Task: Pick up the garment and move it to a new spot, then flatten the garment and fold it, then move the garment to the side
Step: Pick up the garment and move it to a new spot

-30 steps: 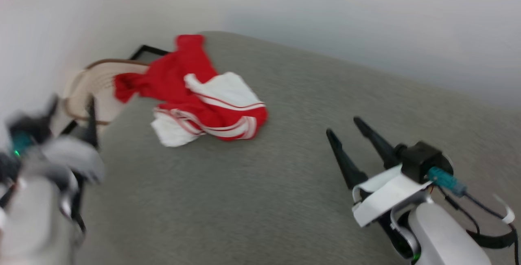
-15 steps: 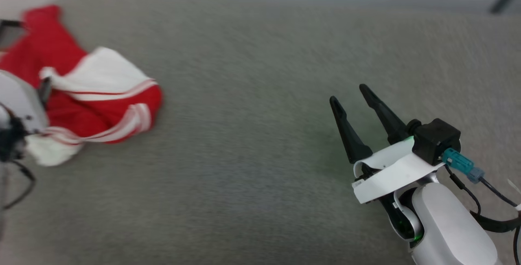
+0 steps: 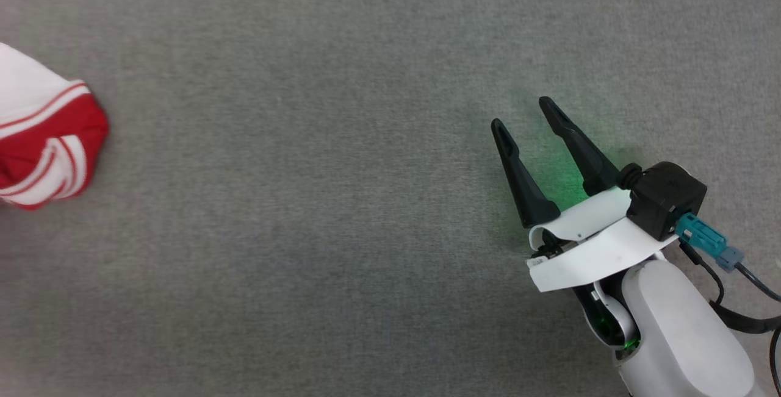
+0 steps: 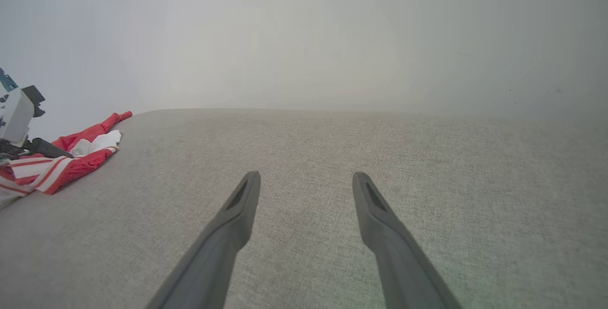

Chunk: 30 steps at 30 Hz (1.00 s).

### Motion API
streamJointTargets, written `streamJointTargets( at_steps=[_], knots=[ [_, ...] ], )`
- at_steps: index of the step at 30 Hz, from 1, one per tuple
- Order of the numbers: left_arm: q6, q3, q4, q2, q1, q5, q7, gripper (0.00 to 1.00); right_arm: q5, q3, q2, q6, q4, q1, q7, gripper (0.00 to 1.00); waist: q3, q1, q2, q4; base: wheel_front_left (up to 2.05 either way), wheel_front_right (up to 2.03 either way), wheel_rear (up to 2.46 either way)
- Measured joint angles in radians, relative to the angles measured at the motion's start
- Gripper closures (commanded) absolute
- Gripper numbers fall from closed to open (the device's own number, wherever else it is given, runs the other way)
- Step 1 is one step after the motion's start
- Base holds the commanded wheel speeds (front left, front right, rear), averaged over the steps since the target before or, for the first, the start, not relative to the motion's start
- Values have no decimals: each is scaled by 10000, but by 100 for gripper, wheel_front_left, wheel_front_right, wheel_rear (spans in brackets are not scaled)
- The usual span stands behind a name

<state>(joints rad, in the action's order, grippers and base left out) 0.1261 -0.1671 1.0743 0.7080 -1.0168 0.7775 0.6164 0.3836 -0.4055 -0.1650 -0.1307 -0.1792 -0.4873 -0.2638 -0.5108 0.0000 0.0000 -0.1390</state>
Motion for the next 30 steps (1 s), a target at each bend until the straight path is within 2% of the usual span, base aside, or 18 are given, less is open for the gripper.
streamJointTargets(
  at_steps=[5,6,7,11,17,20,22,30],
  knots=[
    [-31,161,188,186,-117,479,403,0,-29,40,-100,0,-38,57,0,0,-333,0,0,-362,0,0,0],
    [-33,153,153,222,-90,529,395,20,-29,61,-111,0,-63,90,0,0,-334,0,0,-412,0,0,0],
    [-36,146,79,230,-12,581,291,98,-35,81,-125,2,-84,109,0,0,-308,0,0,-436,0,0,0],
    [-29,21,-297,48,430,813,-662,100,-71,35,-127,2,-174,160,0,0,-86,0,0,-468,0,0,0],
    [-33,-721,-922,-88,1046,610,-2560,100,-48,81,-117,0,-437,384,0,0,580,0,0,-315,0,0,0],
    [13,-982,-1126,-437,1055,489,-3655,100,56,159,-92,0,-573,600,-2,0,1004,0,0,-188,0,0,0],
    [19,-1308,-1409,-640,1015,464,-4031,100,119,313,-61,0,-648,774,0,0,1308,0,0,-98,0,0,0],
    [27,-2690,-3542,-656,839,500,-4932,100,203,1009,132,0,-779,1373,0,0,2489,1,0,136,0,0,0]
  ],
)
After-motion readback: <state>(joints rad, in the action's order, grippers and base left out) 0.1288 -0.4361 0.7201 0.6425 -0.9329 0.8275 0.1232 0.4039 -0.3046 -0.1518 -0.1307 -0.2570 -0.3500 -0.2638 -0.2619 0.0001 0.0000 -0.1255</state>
